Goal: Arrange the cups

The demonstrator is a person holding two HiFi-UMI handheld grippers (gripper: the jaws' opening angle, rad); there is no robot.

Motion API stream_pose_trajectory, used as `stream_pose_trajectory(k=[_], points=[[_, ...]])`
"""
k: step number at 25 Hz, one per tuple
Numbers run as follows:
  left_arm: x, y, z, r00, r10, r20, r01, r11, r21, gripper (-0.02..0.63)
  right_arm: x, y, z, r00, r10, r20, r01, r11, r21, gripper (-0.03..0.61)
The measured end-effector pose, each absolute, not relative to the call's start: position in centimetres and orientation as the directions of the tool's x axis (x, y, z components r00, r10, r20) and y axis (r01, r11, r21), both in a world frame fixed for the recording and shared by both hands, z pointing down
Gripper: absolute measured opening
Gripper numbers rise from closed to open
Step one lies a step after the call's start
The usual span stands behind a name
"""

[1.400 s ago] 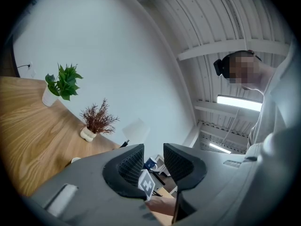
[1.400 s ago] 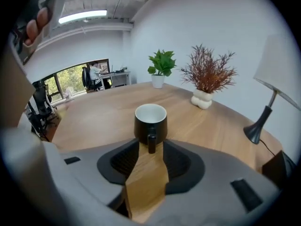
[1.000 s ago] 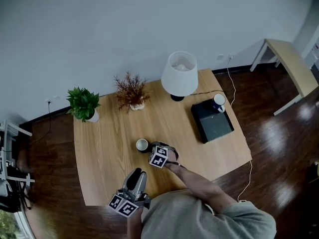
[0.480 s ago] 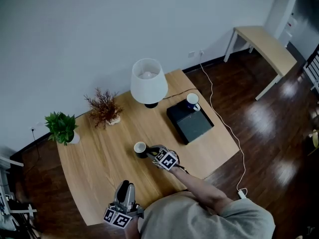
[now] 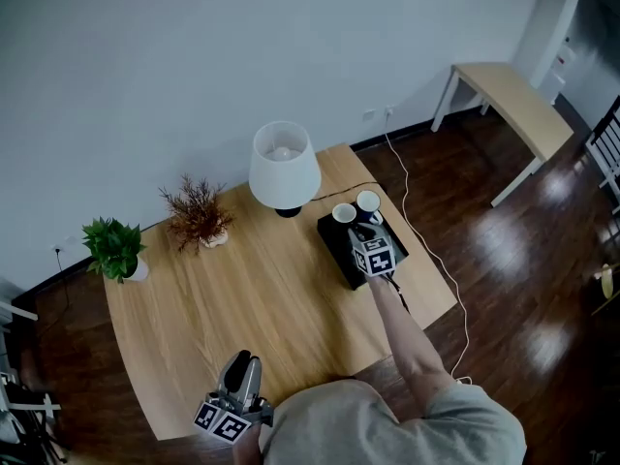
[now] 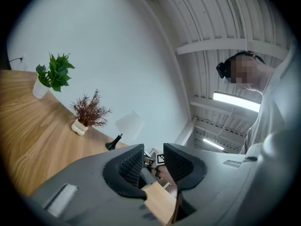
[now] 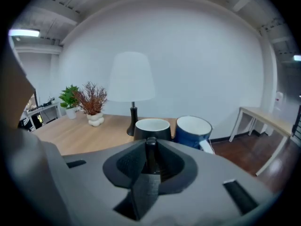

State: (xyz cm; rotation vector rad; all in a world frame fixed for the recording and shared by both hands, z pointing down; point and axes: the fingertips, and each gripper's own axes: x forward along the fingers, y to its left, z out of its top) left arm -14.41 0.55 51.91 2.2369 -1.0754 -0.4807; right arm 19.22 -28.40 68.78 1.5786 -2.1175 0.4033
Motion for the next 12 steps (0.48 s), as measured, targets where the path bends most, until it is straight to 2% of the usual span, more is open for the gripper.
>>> stream_pose_trajectory(k=[12], points=[[-13.8, 0.3, 52.0, 0.618, -0.785, -0.049, -0.579, -0.496, 0.648, 0.123, 19.5, -29.0, 72.0, -0.186, -0.814, 0.55, -0.95, 0.291, 0.11, 0.086]])
